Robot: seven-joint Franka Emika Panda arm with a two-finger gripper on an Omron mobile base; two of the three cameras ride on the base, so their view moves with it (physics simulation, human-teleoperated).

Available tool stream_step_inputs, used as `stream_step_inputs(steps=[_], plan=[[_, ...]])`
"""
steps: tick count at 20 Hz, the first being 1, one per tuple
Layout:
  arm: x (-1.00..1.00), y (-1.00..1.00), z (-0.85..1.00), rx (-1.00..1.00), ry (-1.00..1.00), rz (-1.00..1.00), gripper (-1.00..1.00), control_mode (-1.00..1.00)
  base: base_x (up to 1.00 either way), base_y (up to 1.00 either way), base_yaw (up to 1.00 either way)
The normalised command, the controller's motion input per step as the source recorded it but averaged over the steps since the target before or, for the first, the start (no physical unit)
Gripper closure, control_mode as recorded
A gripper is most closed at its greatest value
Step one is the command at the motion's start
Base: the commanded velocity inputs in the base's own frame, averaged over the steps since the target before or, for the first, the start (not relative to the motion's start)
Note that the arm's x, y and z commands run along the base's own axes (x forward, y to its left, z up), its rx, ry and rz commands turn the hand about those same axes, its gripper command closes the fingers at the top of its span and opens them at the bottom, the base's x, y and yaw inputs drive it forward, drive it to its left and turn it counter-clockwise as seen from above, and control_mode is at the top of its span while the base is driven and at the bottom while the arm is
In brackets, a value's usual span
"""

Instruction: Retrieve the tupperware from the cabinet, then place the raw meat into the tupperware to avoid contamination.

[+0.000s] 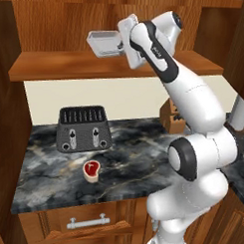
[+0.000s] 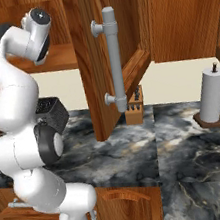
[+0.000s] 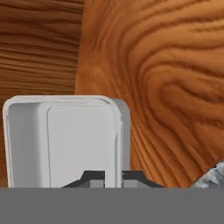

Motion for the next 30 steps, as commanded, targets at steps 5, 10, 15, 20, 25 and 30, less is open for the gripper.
stream_step_inputs(steps=[5,10,15,20,25,30], plan=[[-0.7,0.0,0.31,0.04,0.0,-0.02,1.0,-1.0,0.0,0.0,0.0],[-0.74,0.0,0.18,0.01,0.01,0.0,1.0,-1.0,0.0,0.0,0.0],[-0.98,0.0,0.0,-0.02,0.04,0.01,1.0,-1.0,0.0,0.0,0.0],[-0.94,-0.19,0.0,0.0,0.07,0.0,1.0,-1.0,0.0,0.0,0.0],[-1.0,-0.3,-0.11,0.0,0.0,0.0,1.0,-1.0,0.0,0.0,0.0],[-1.0,-0.29,-0.21,-0.01,0.0,0.01,1.0,-1.0,0.0,0.0,0.0]])
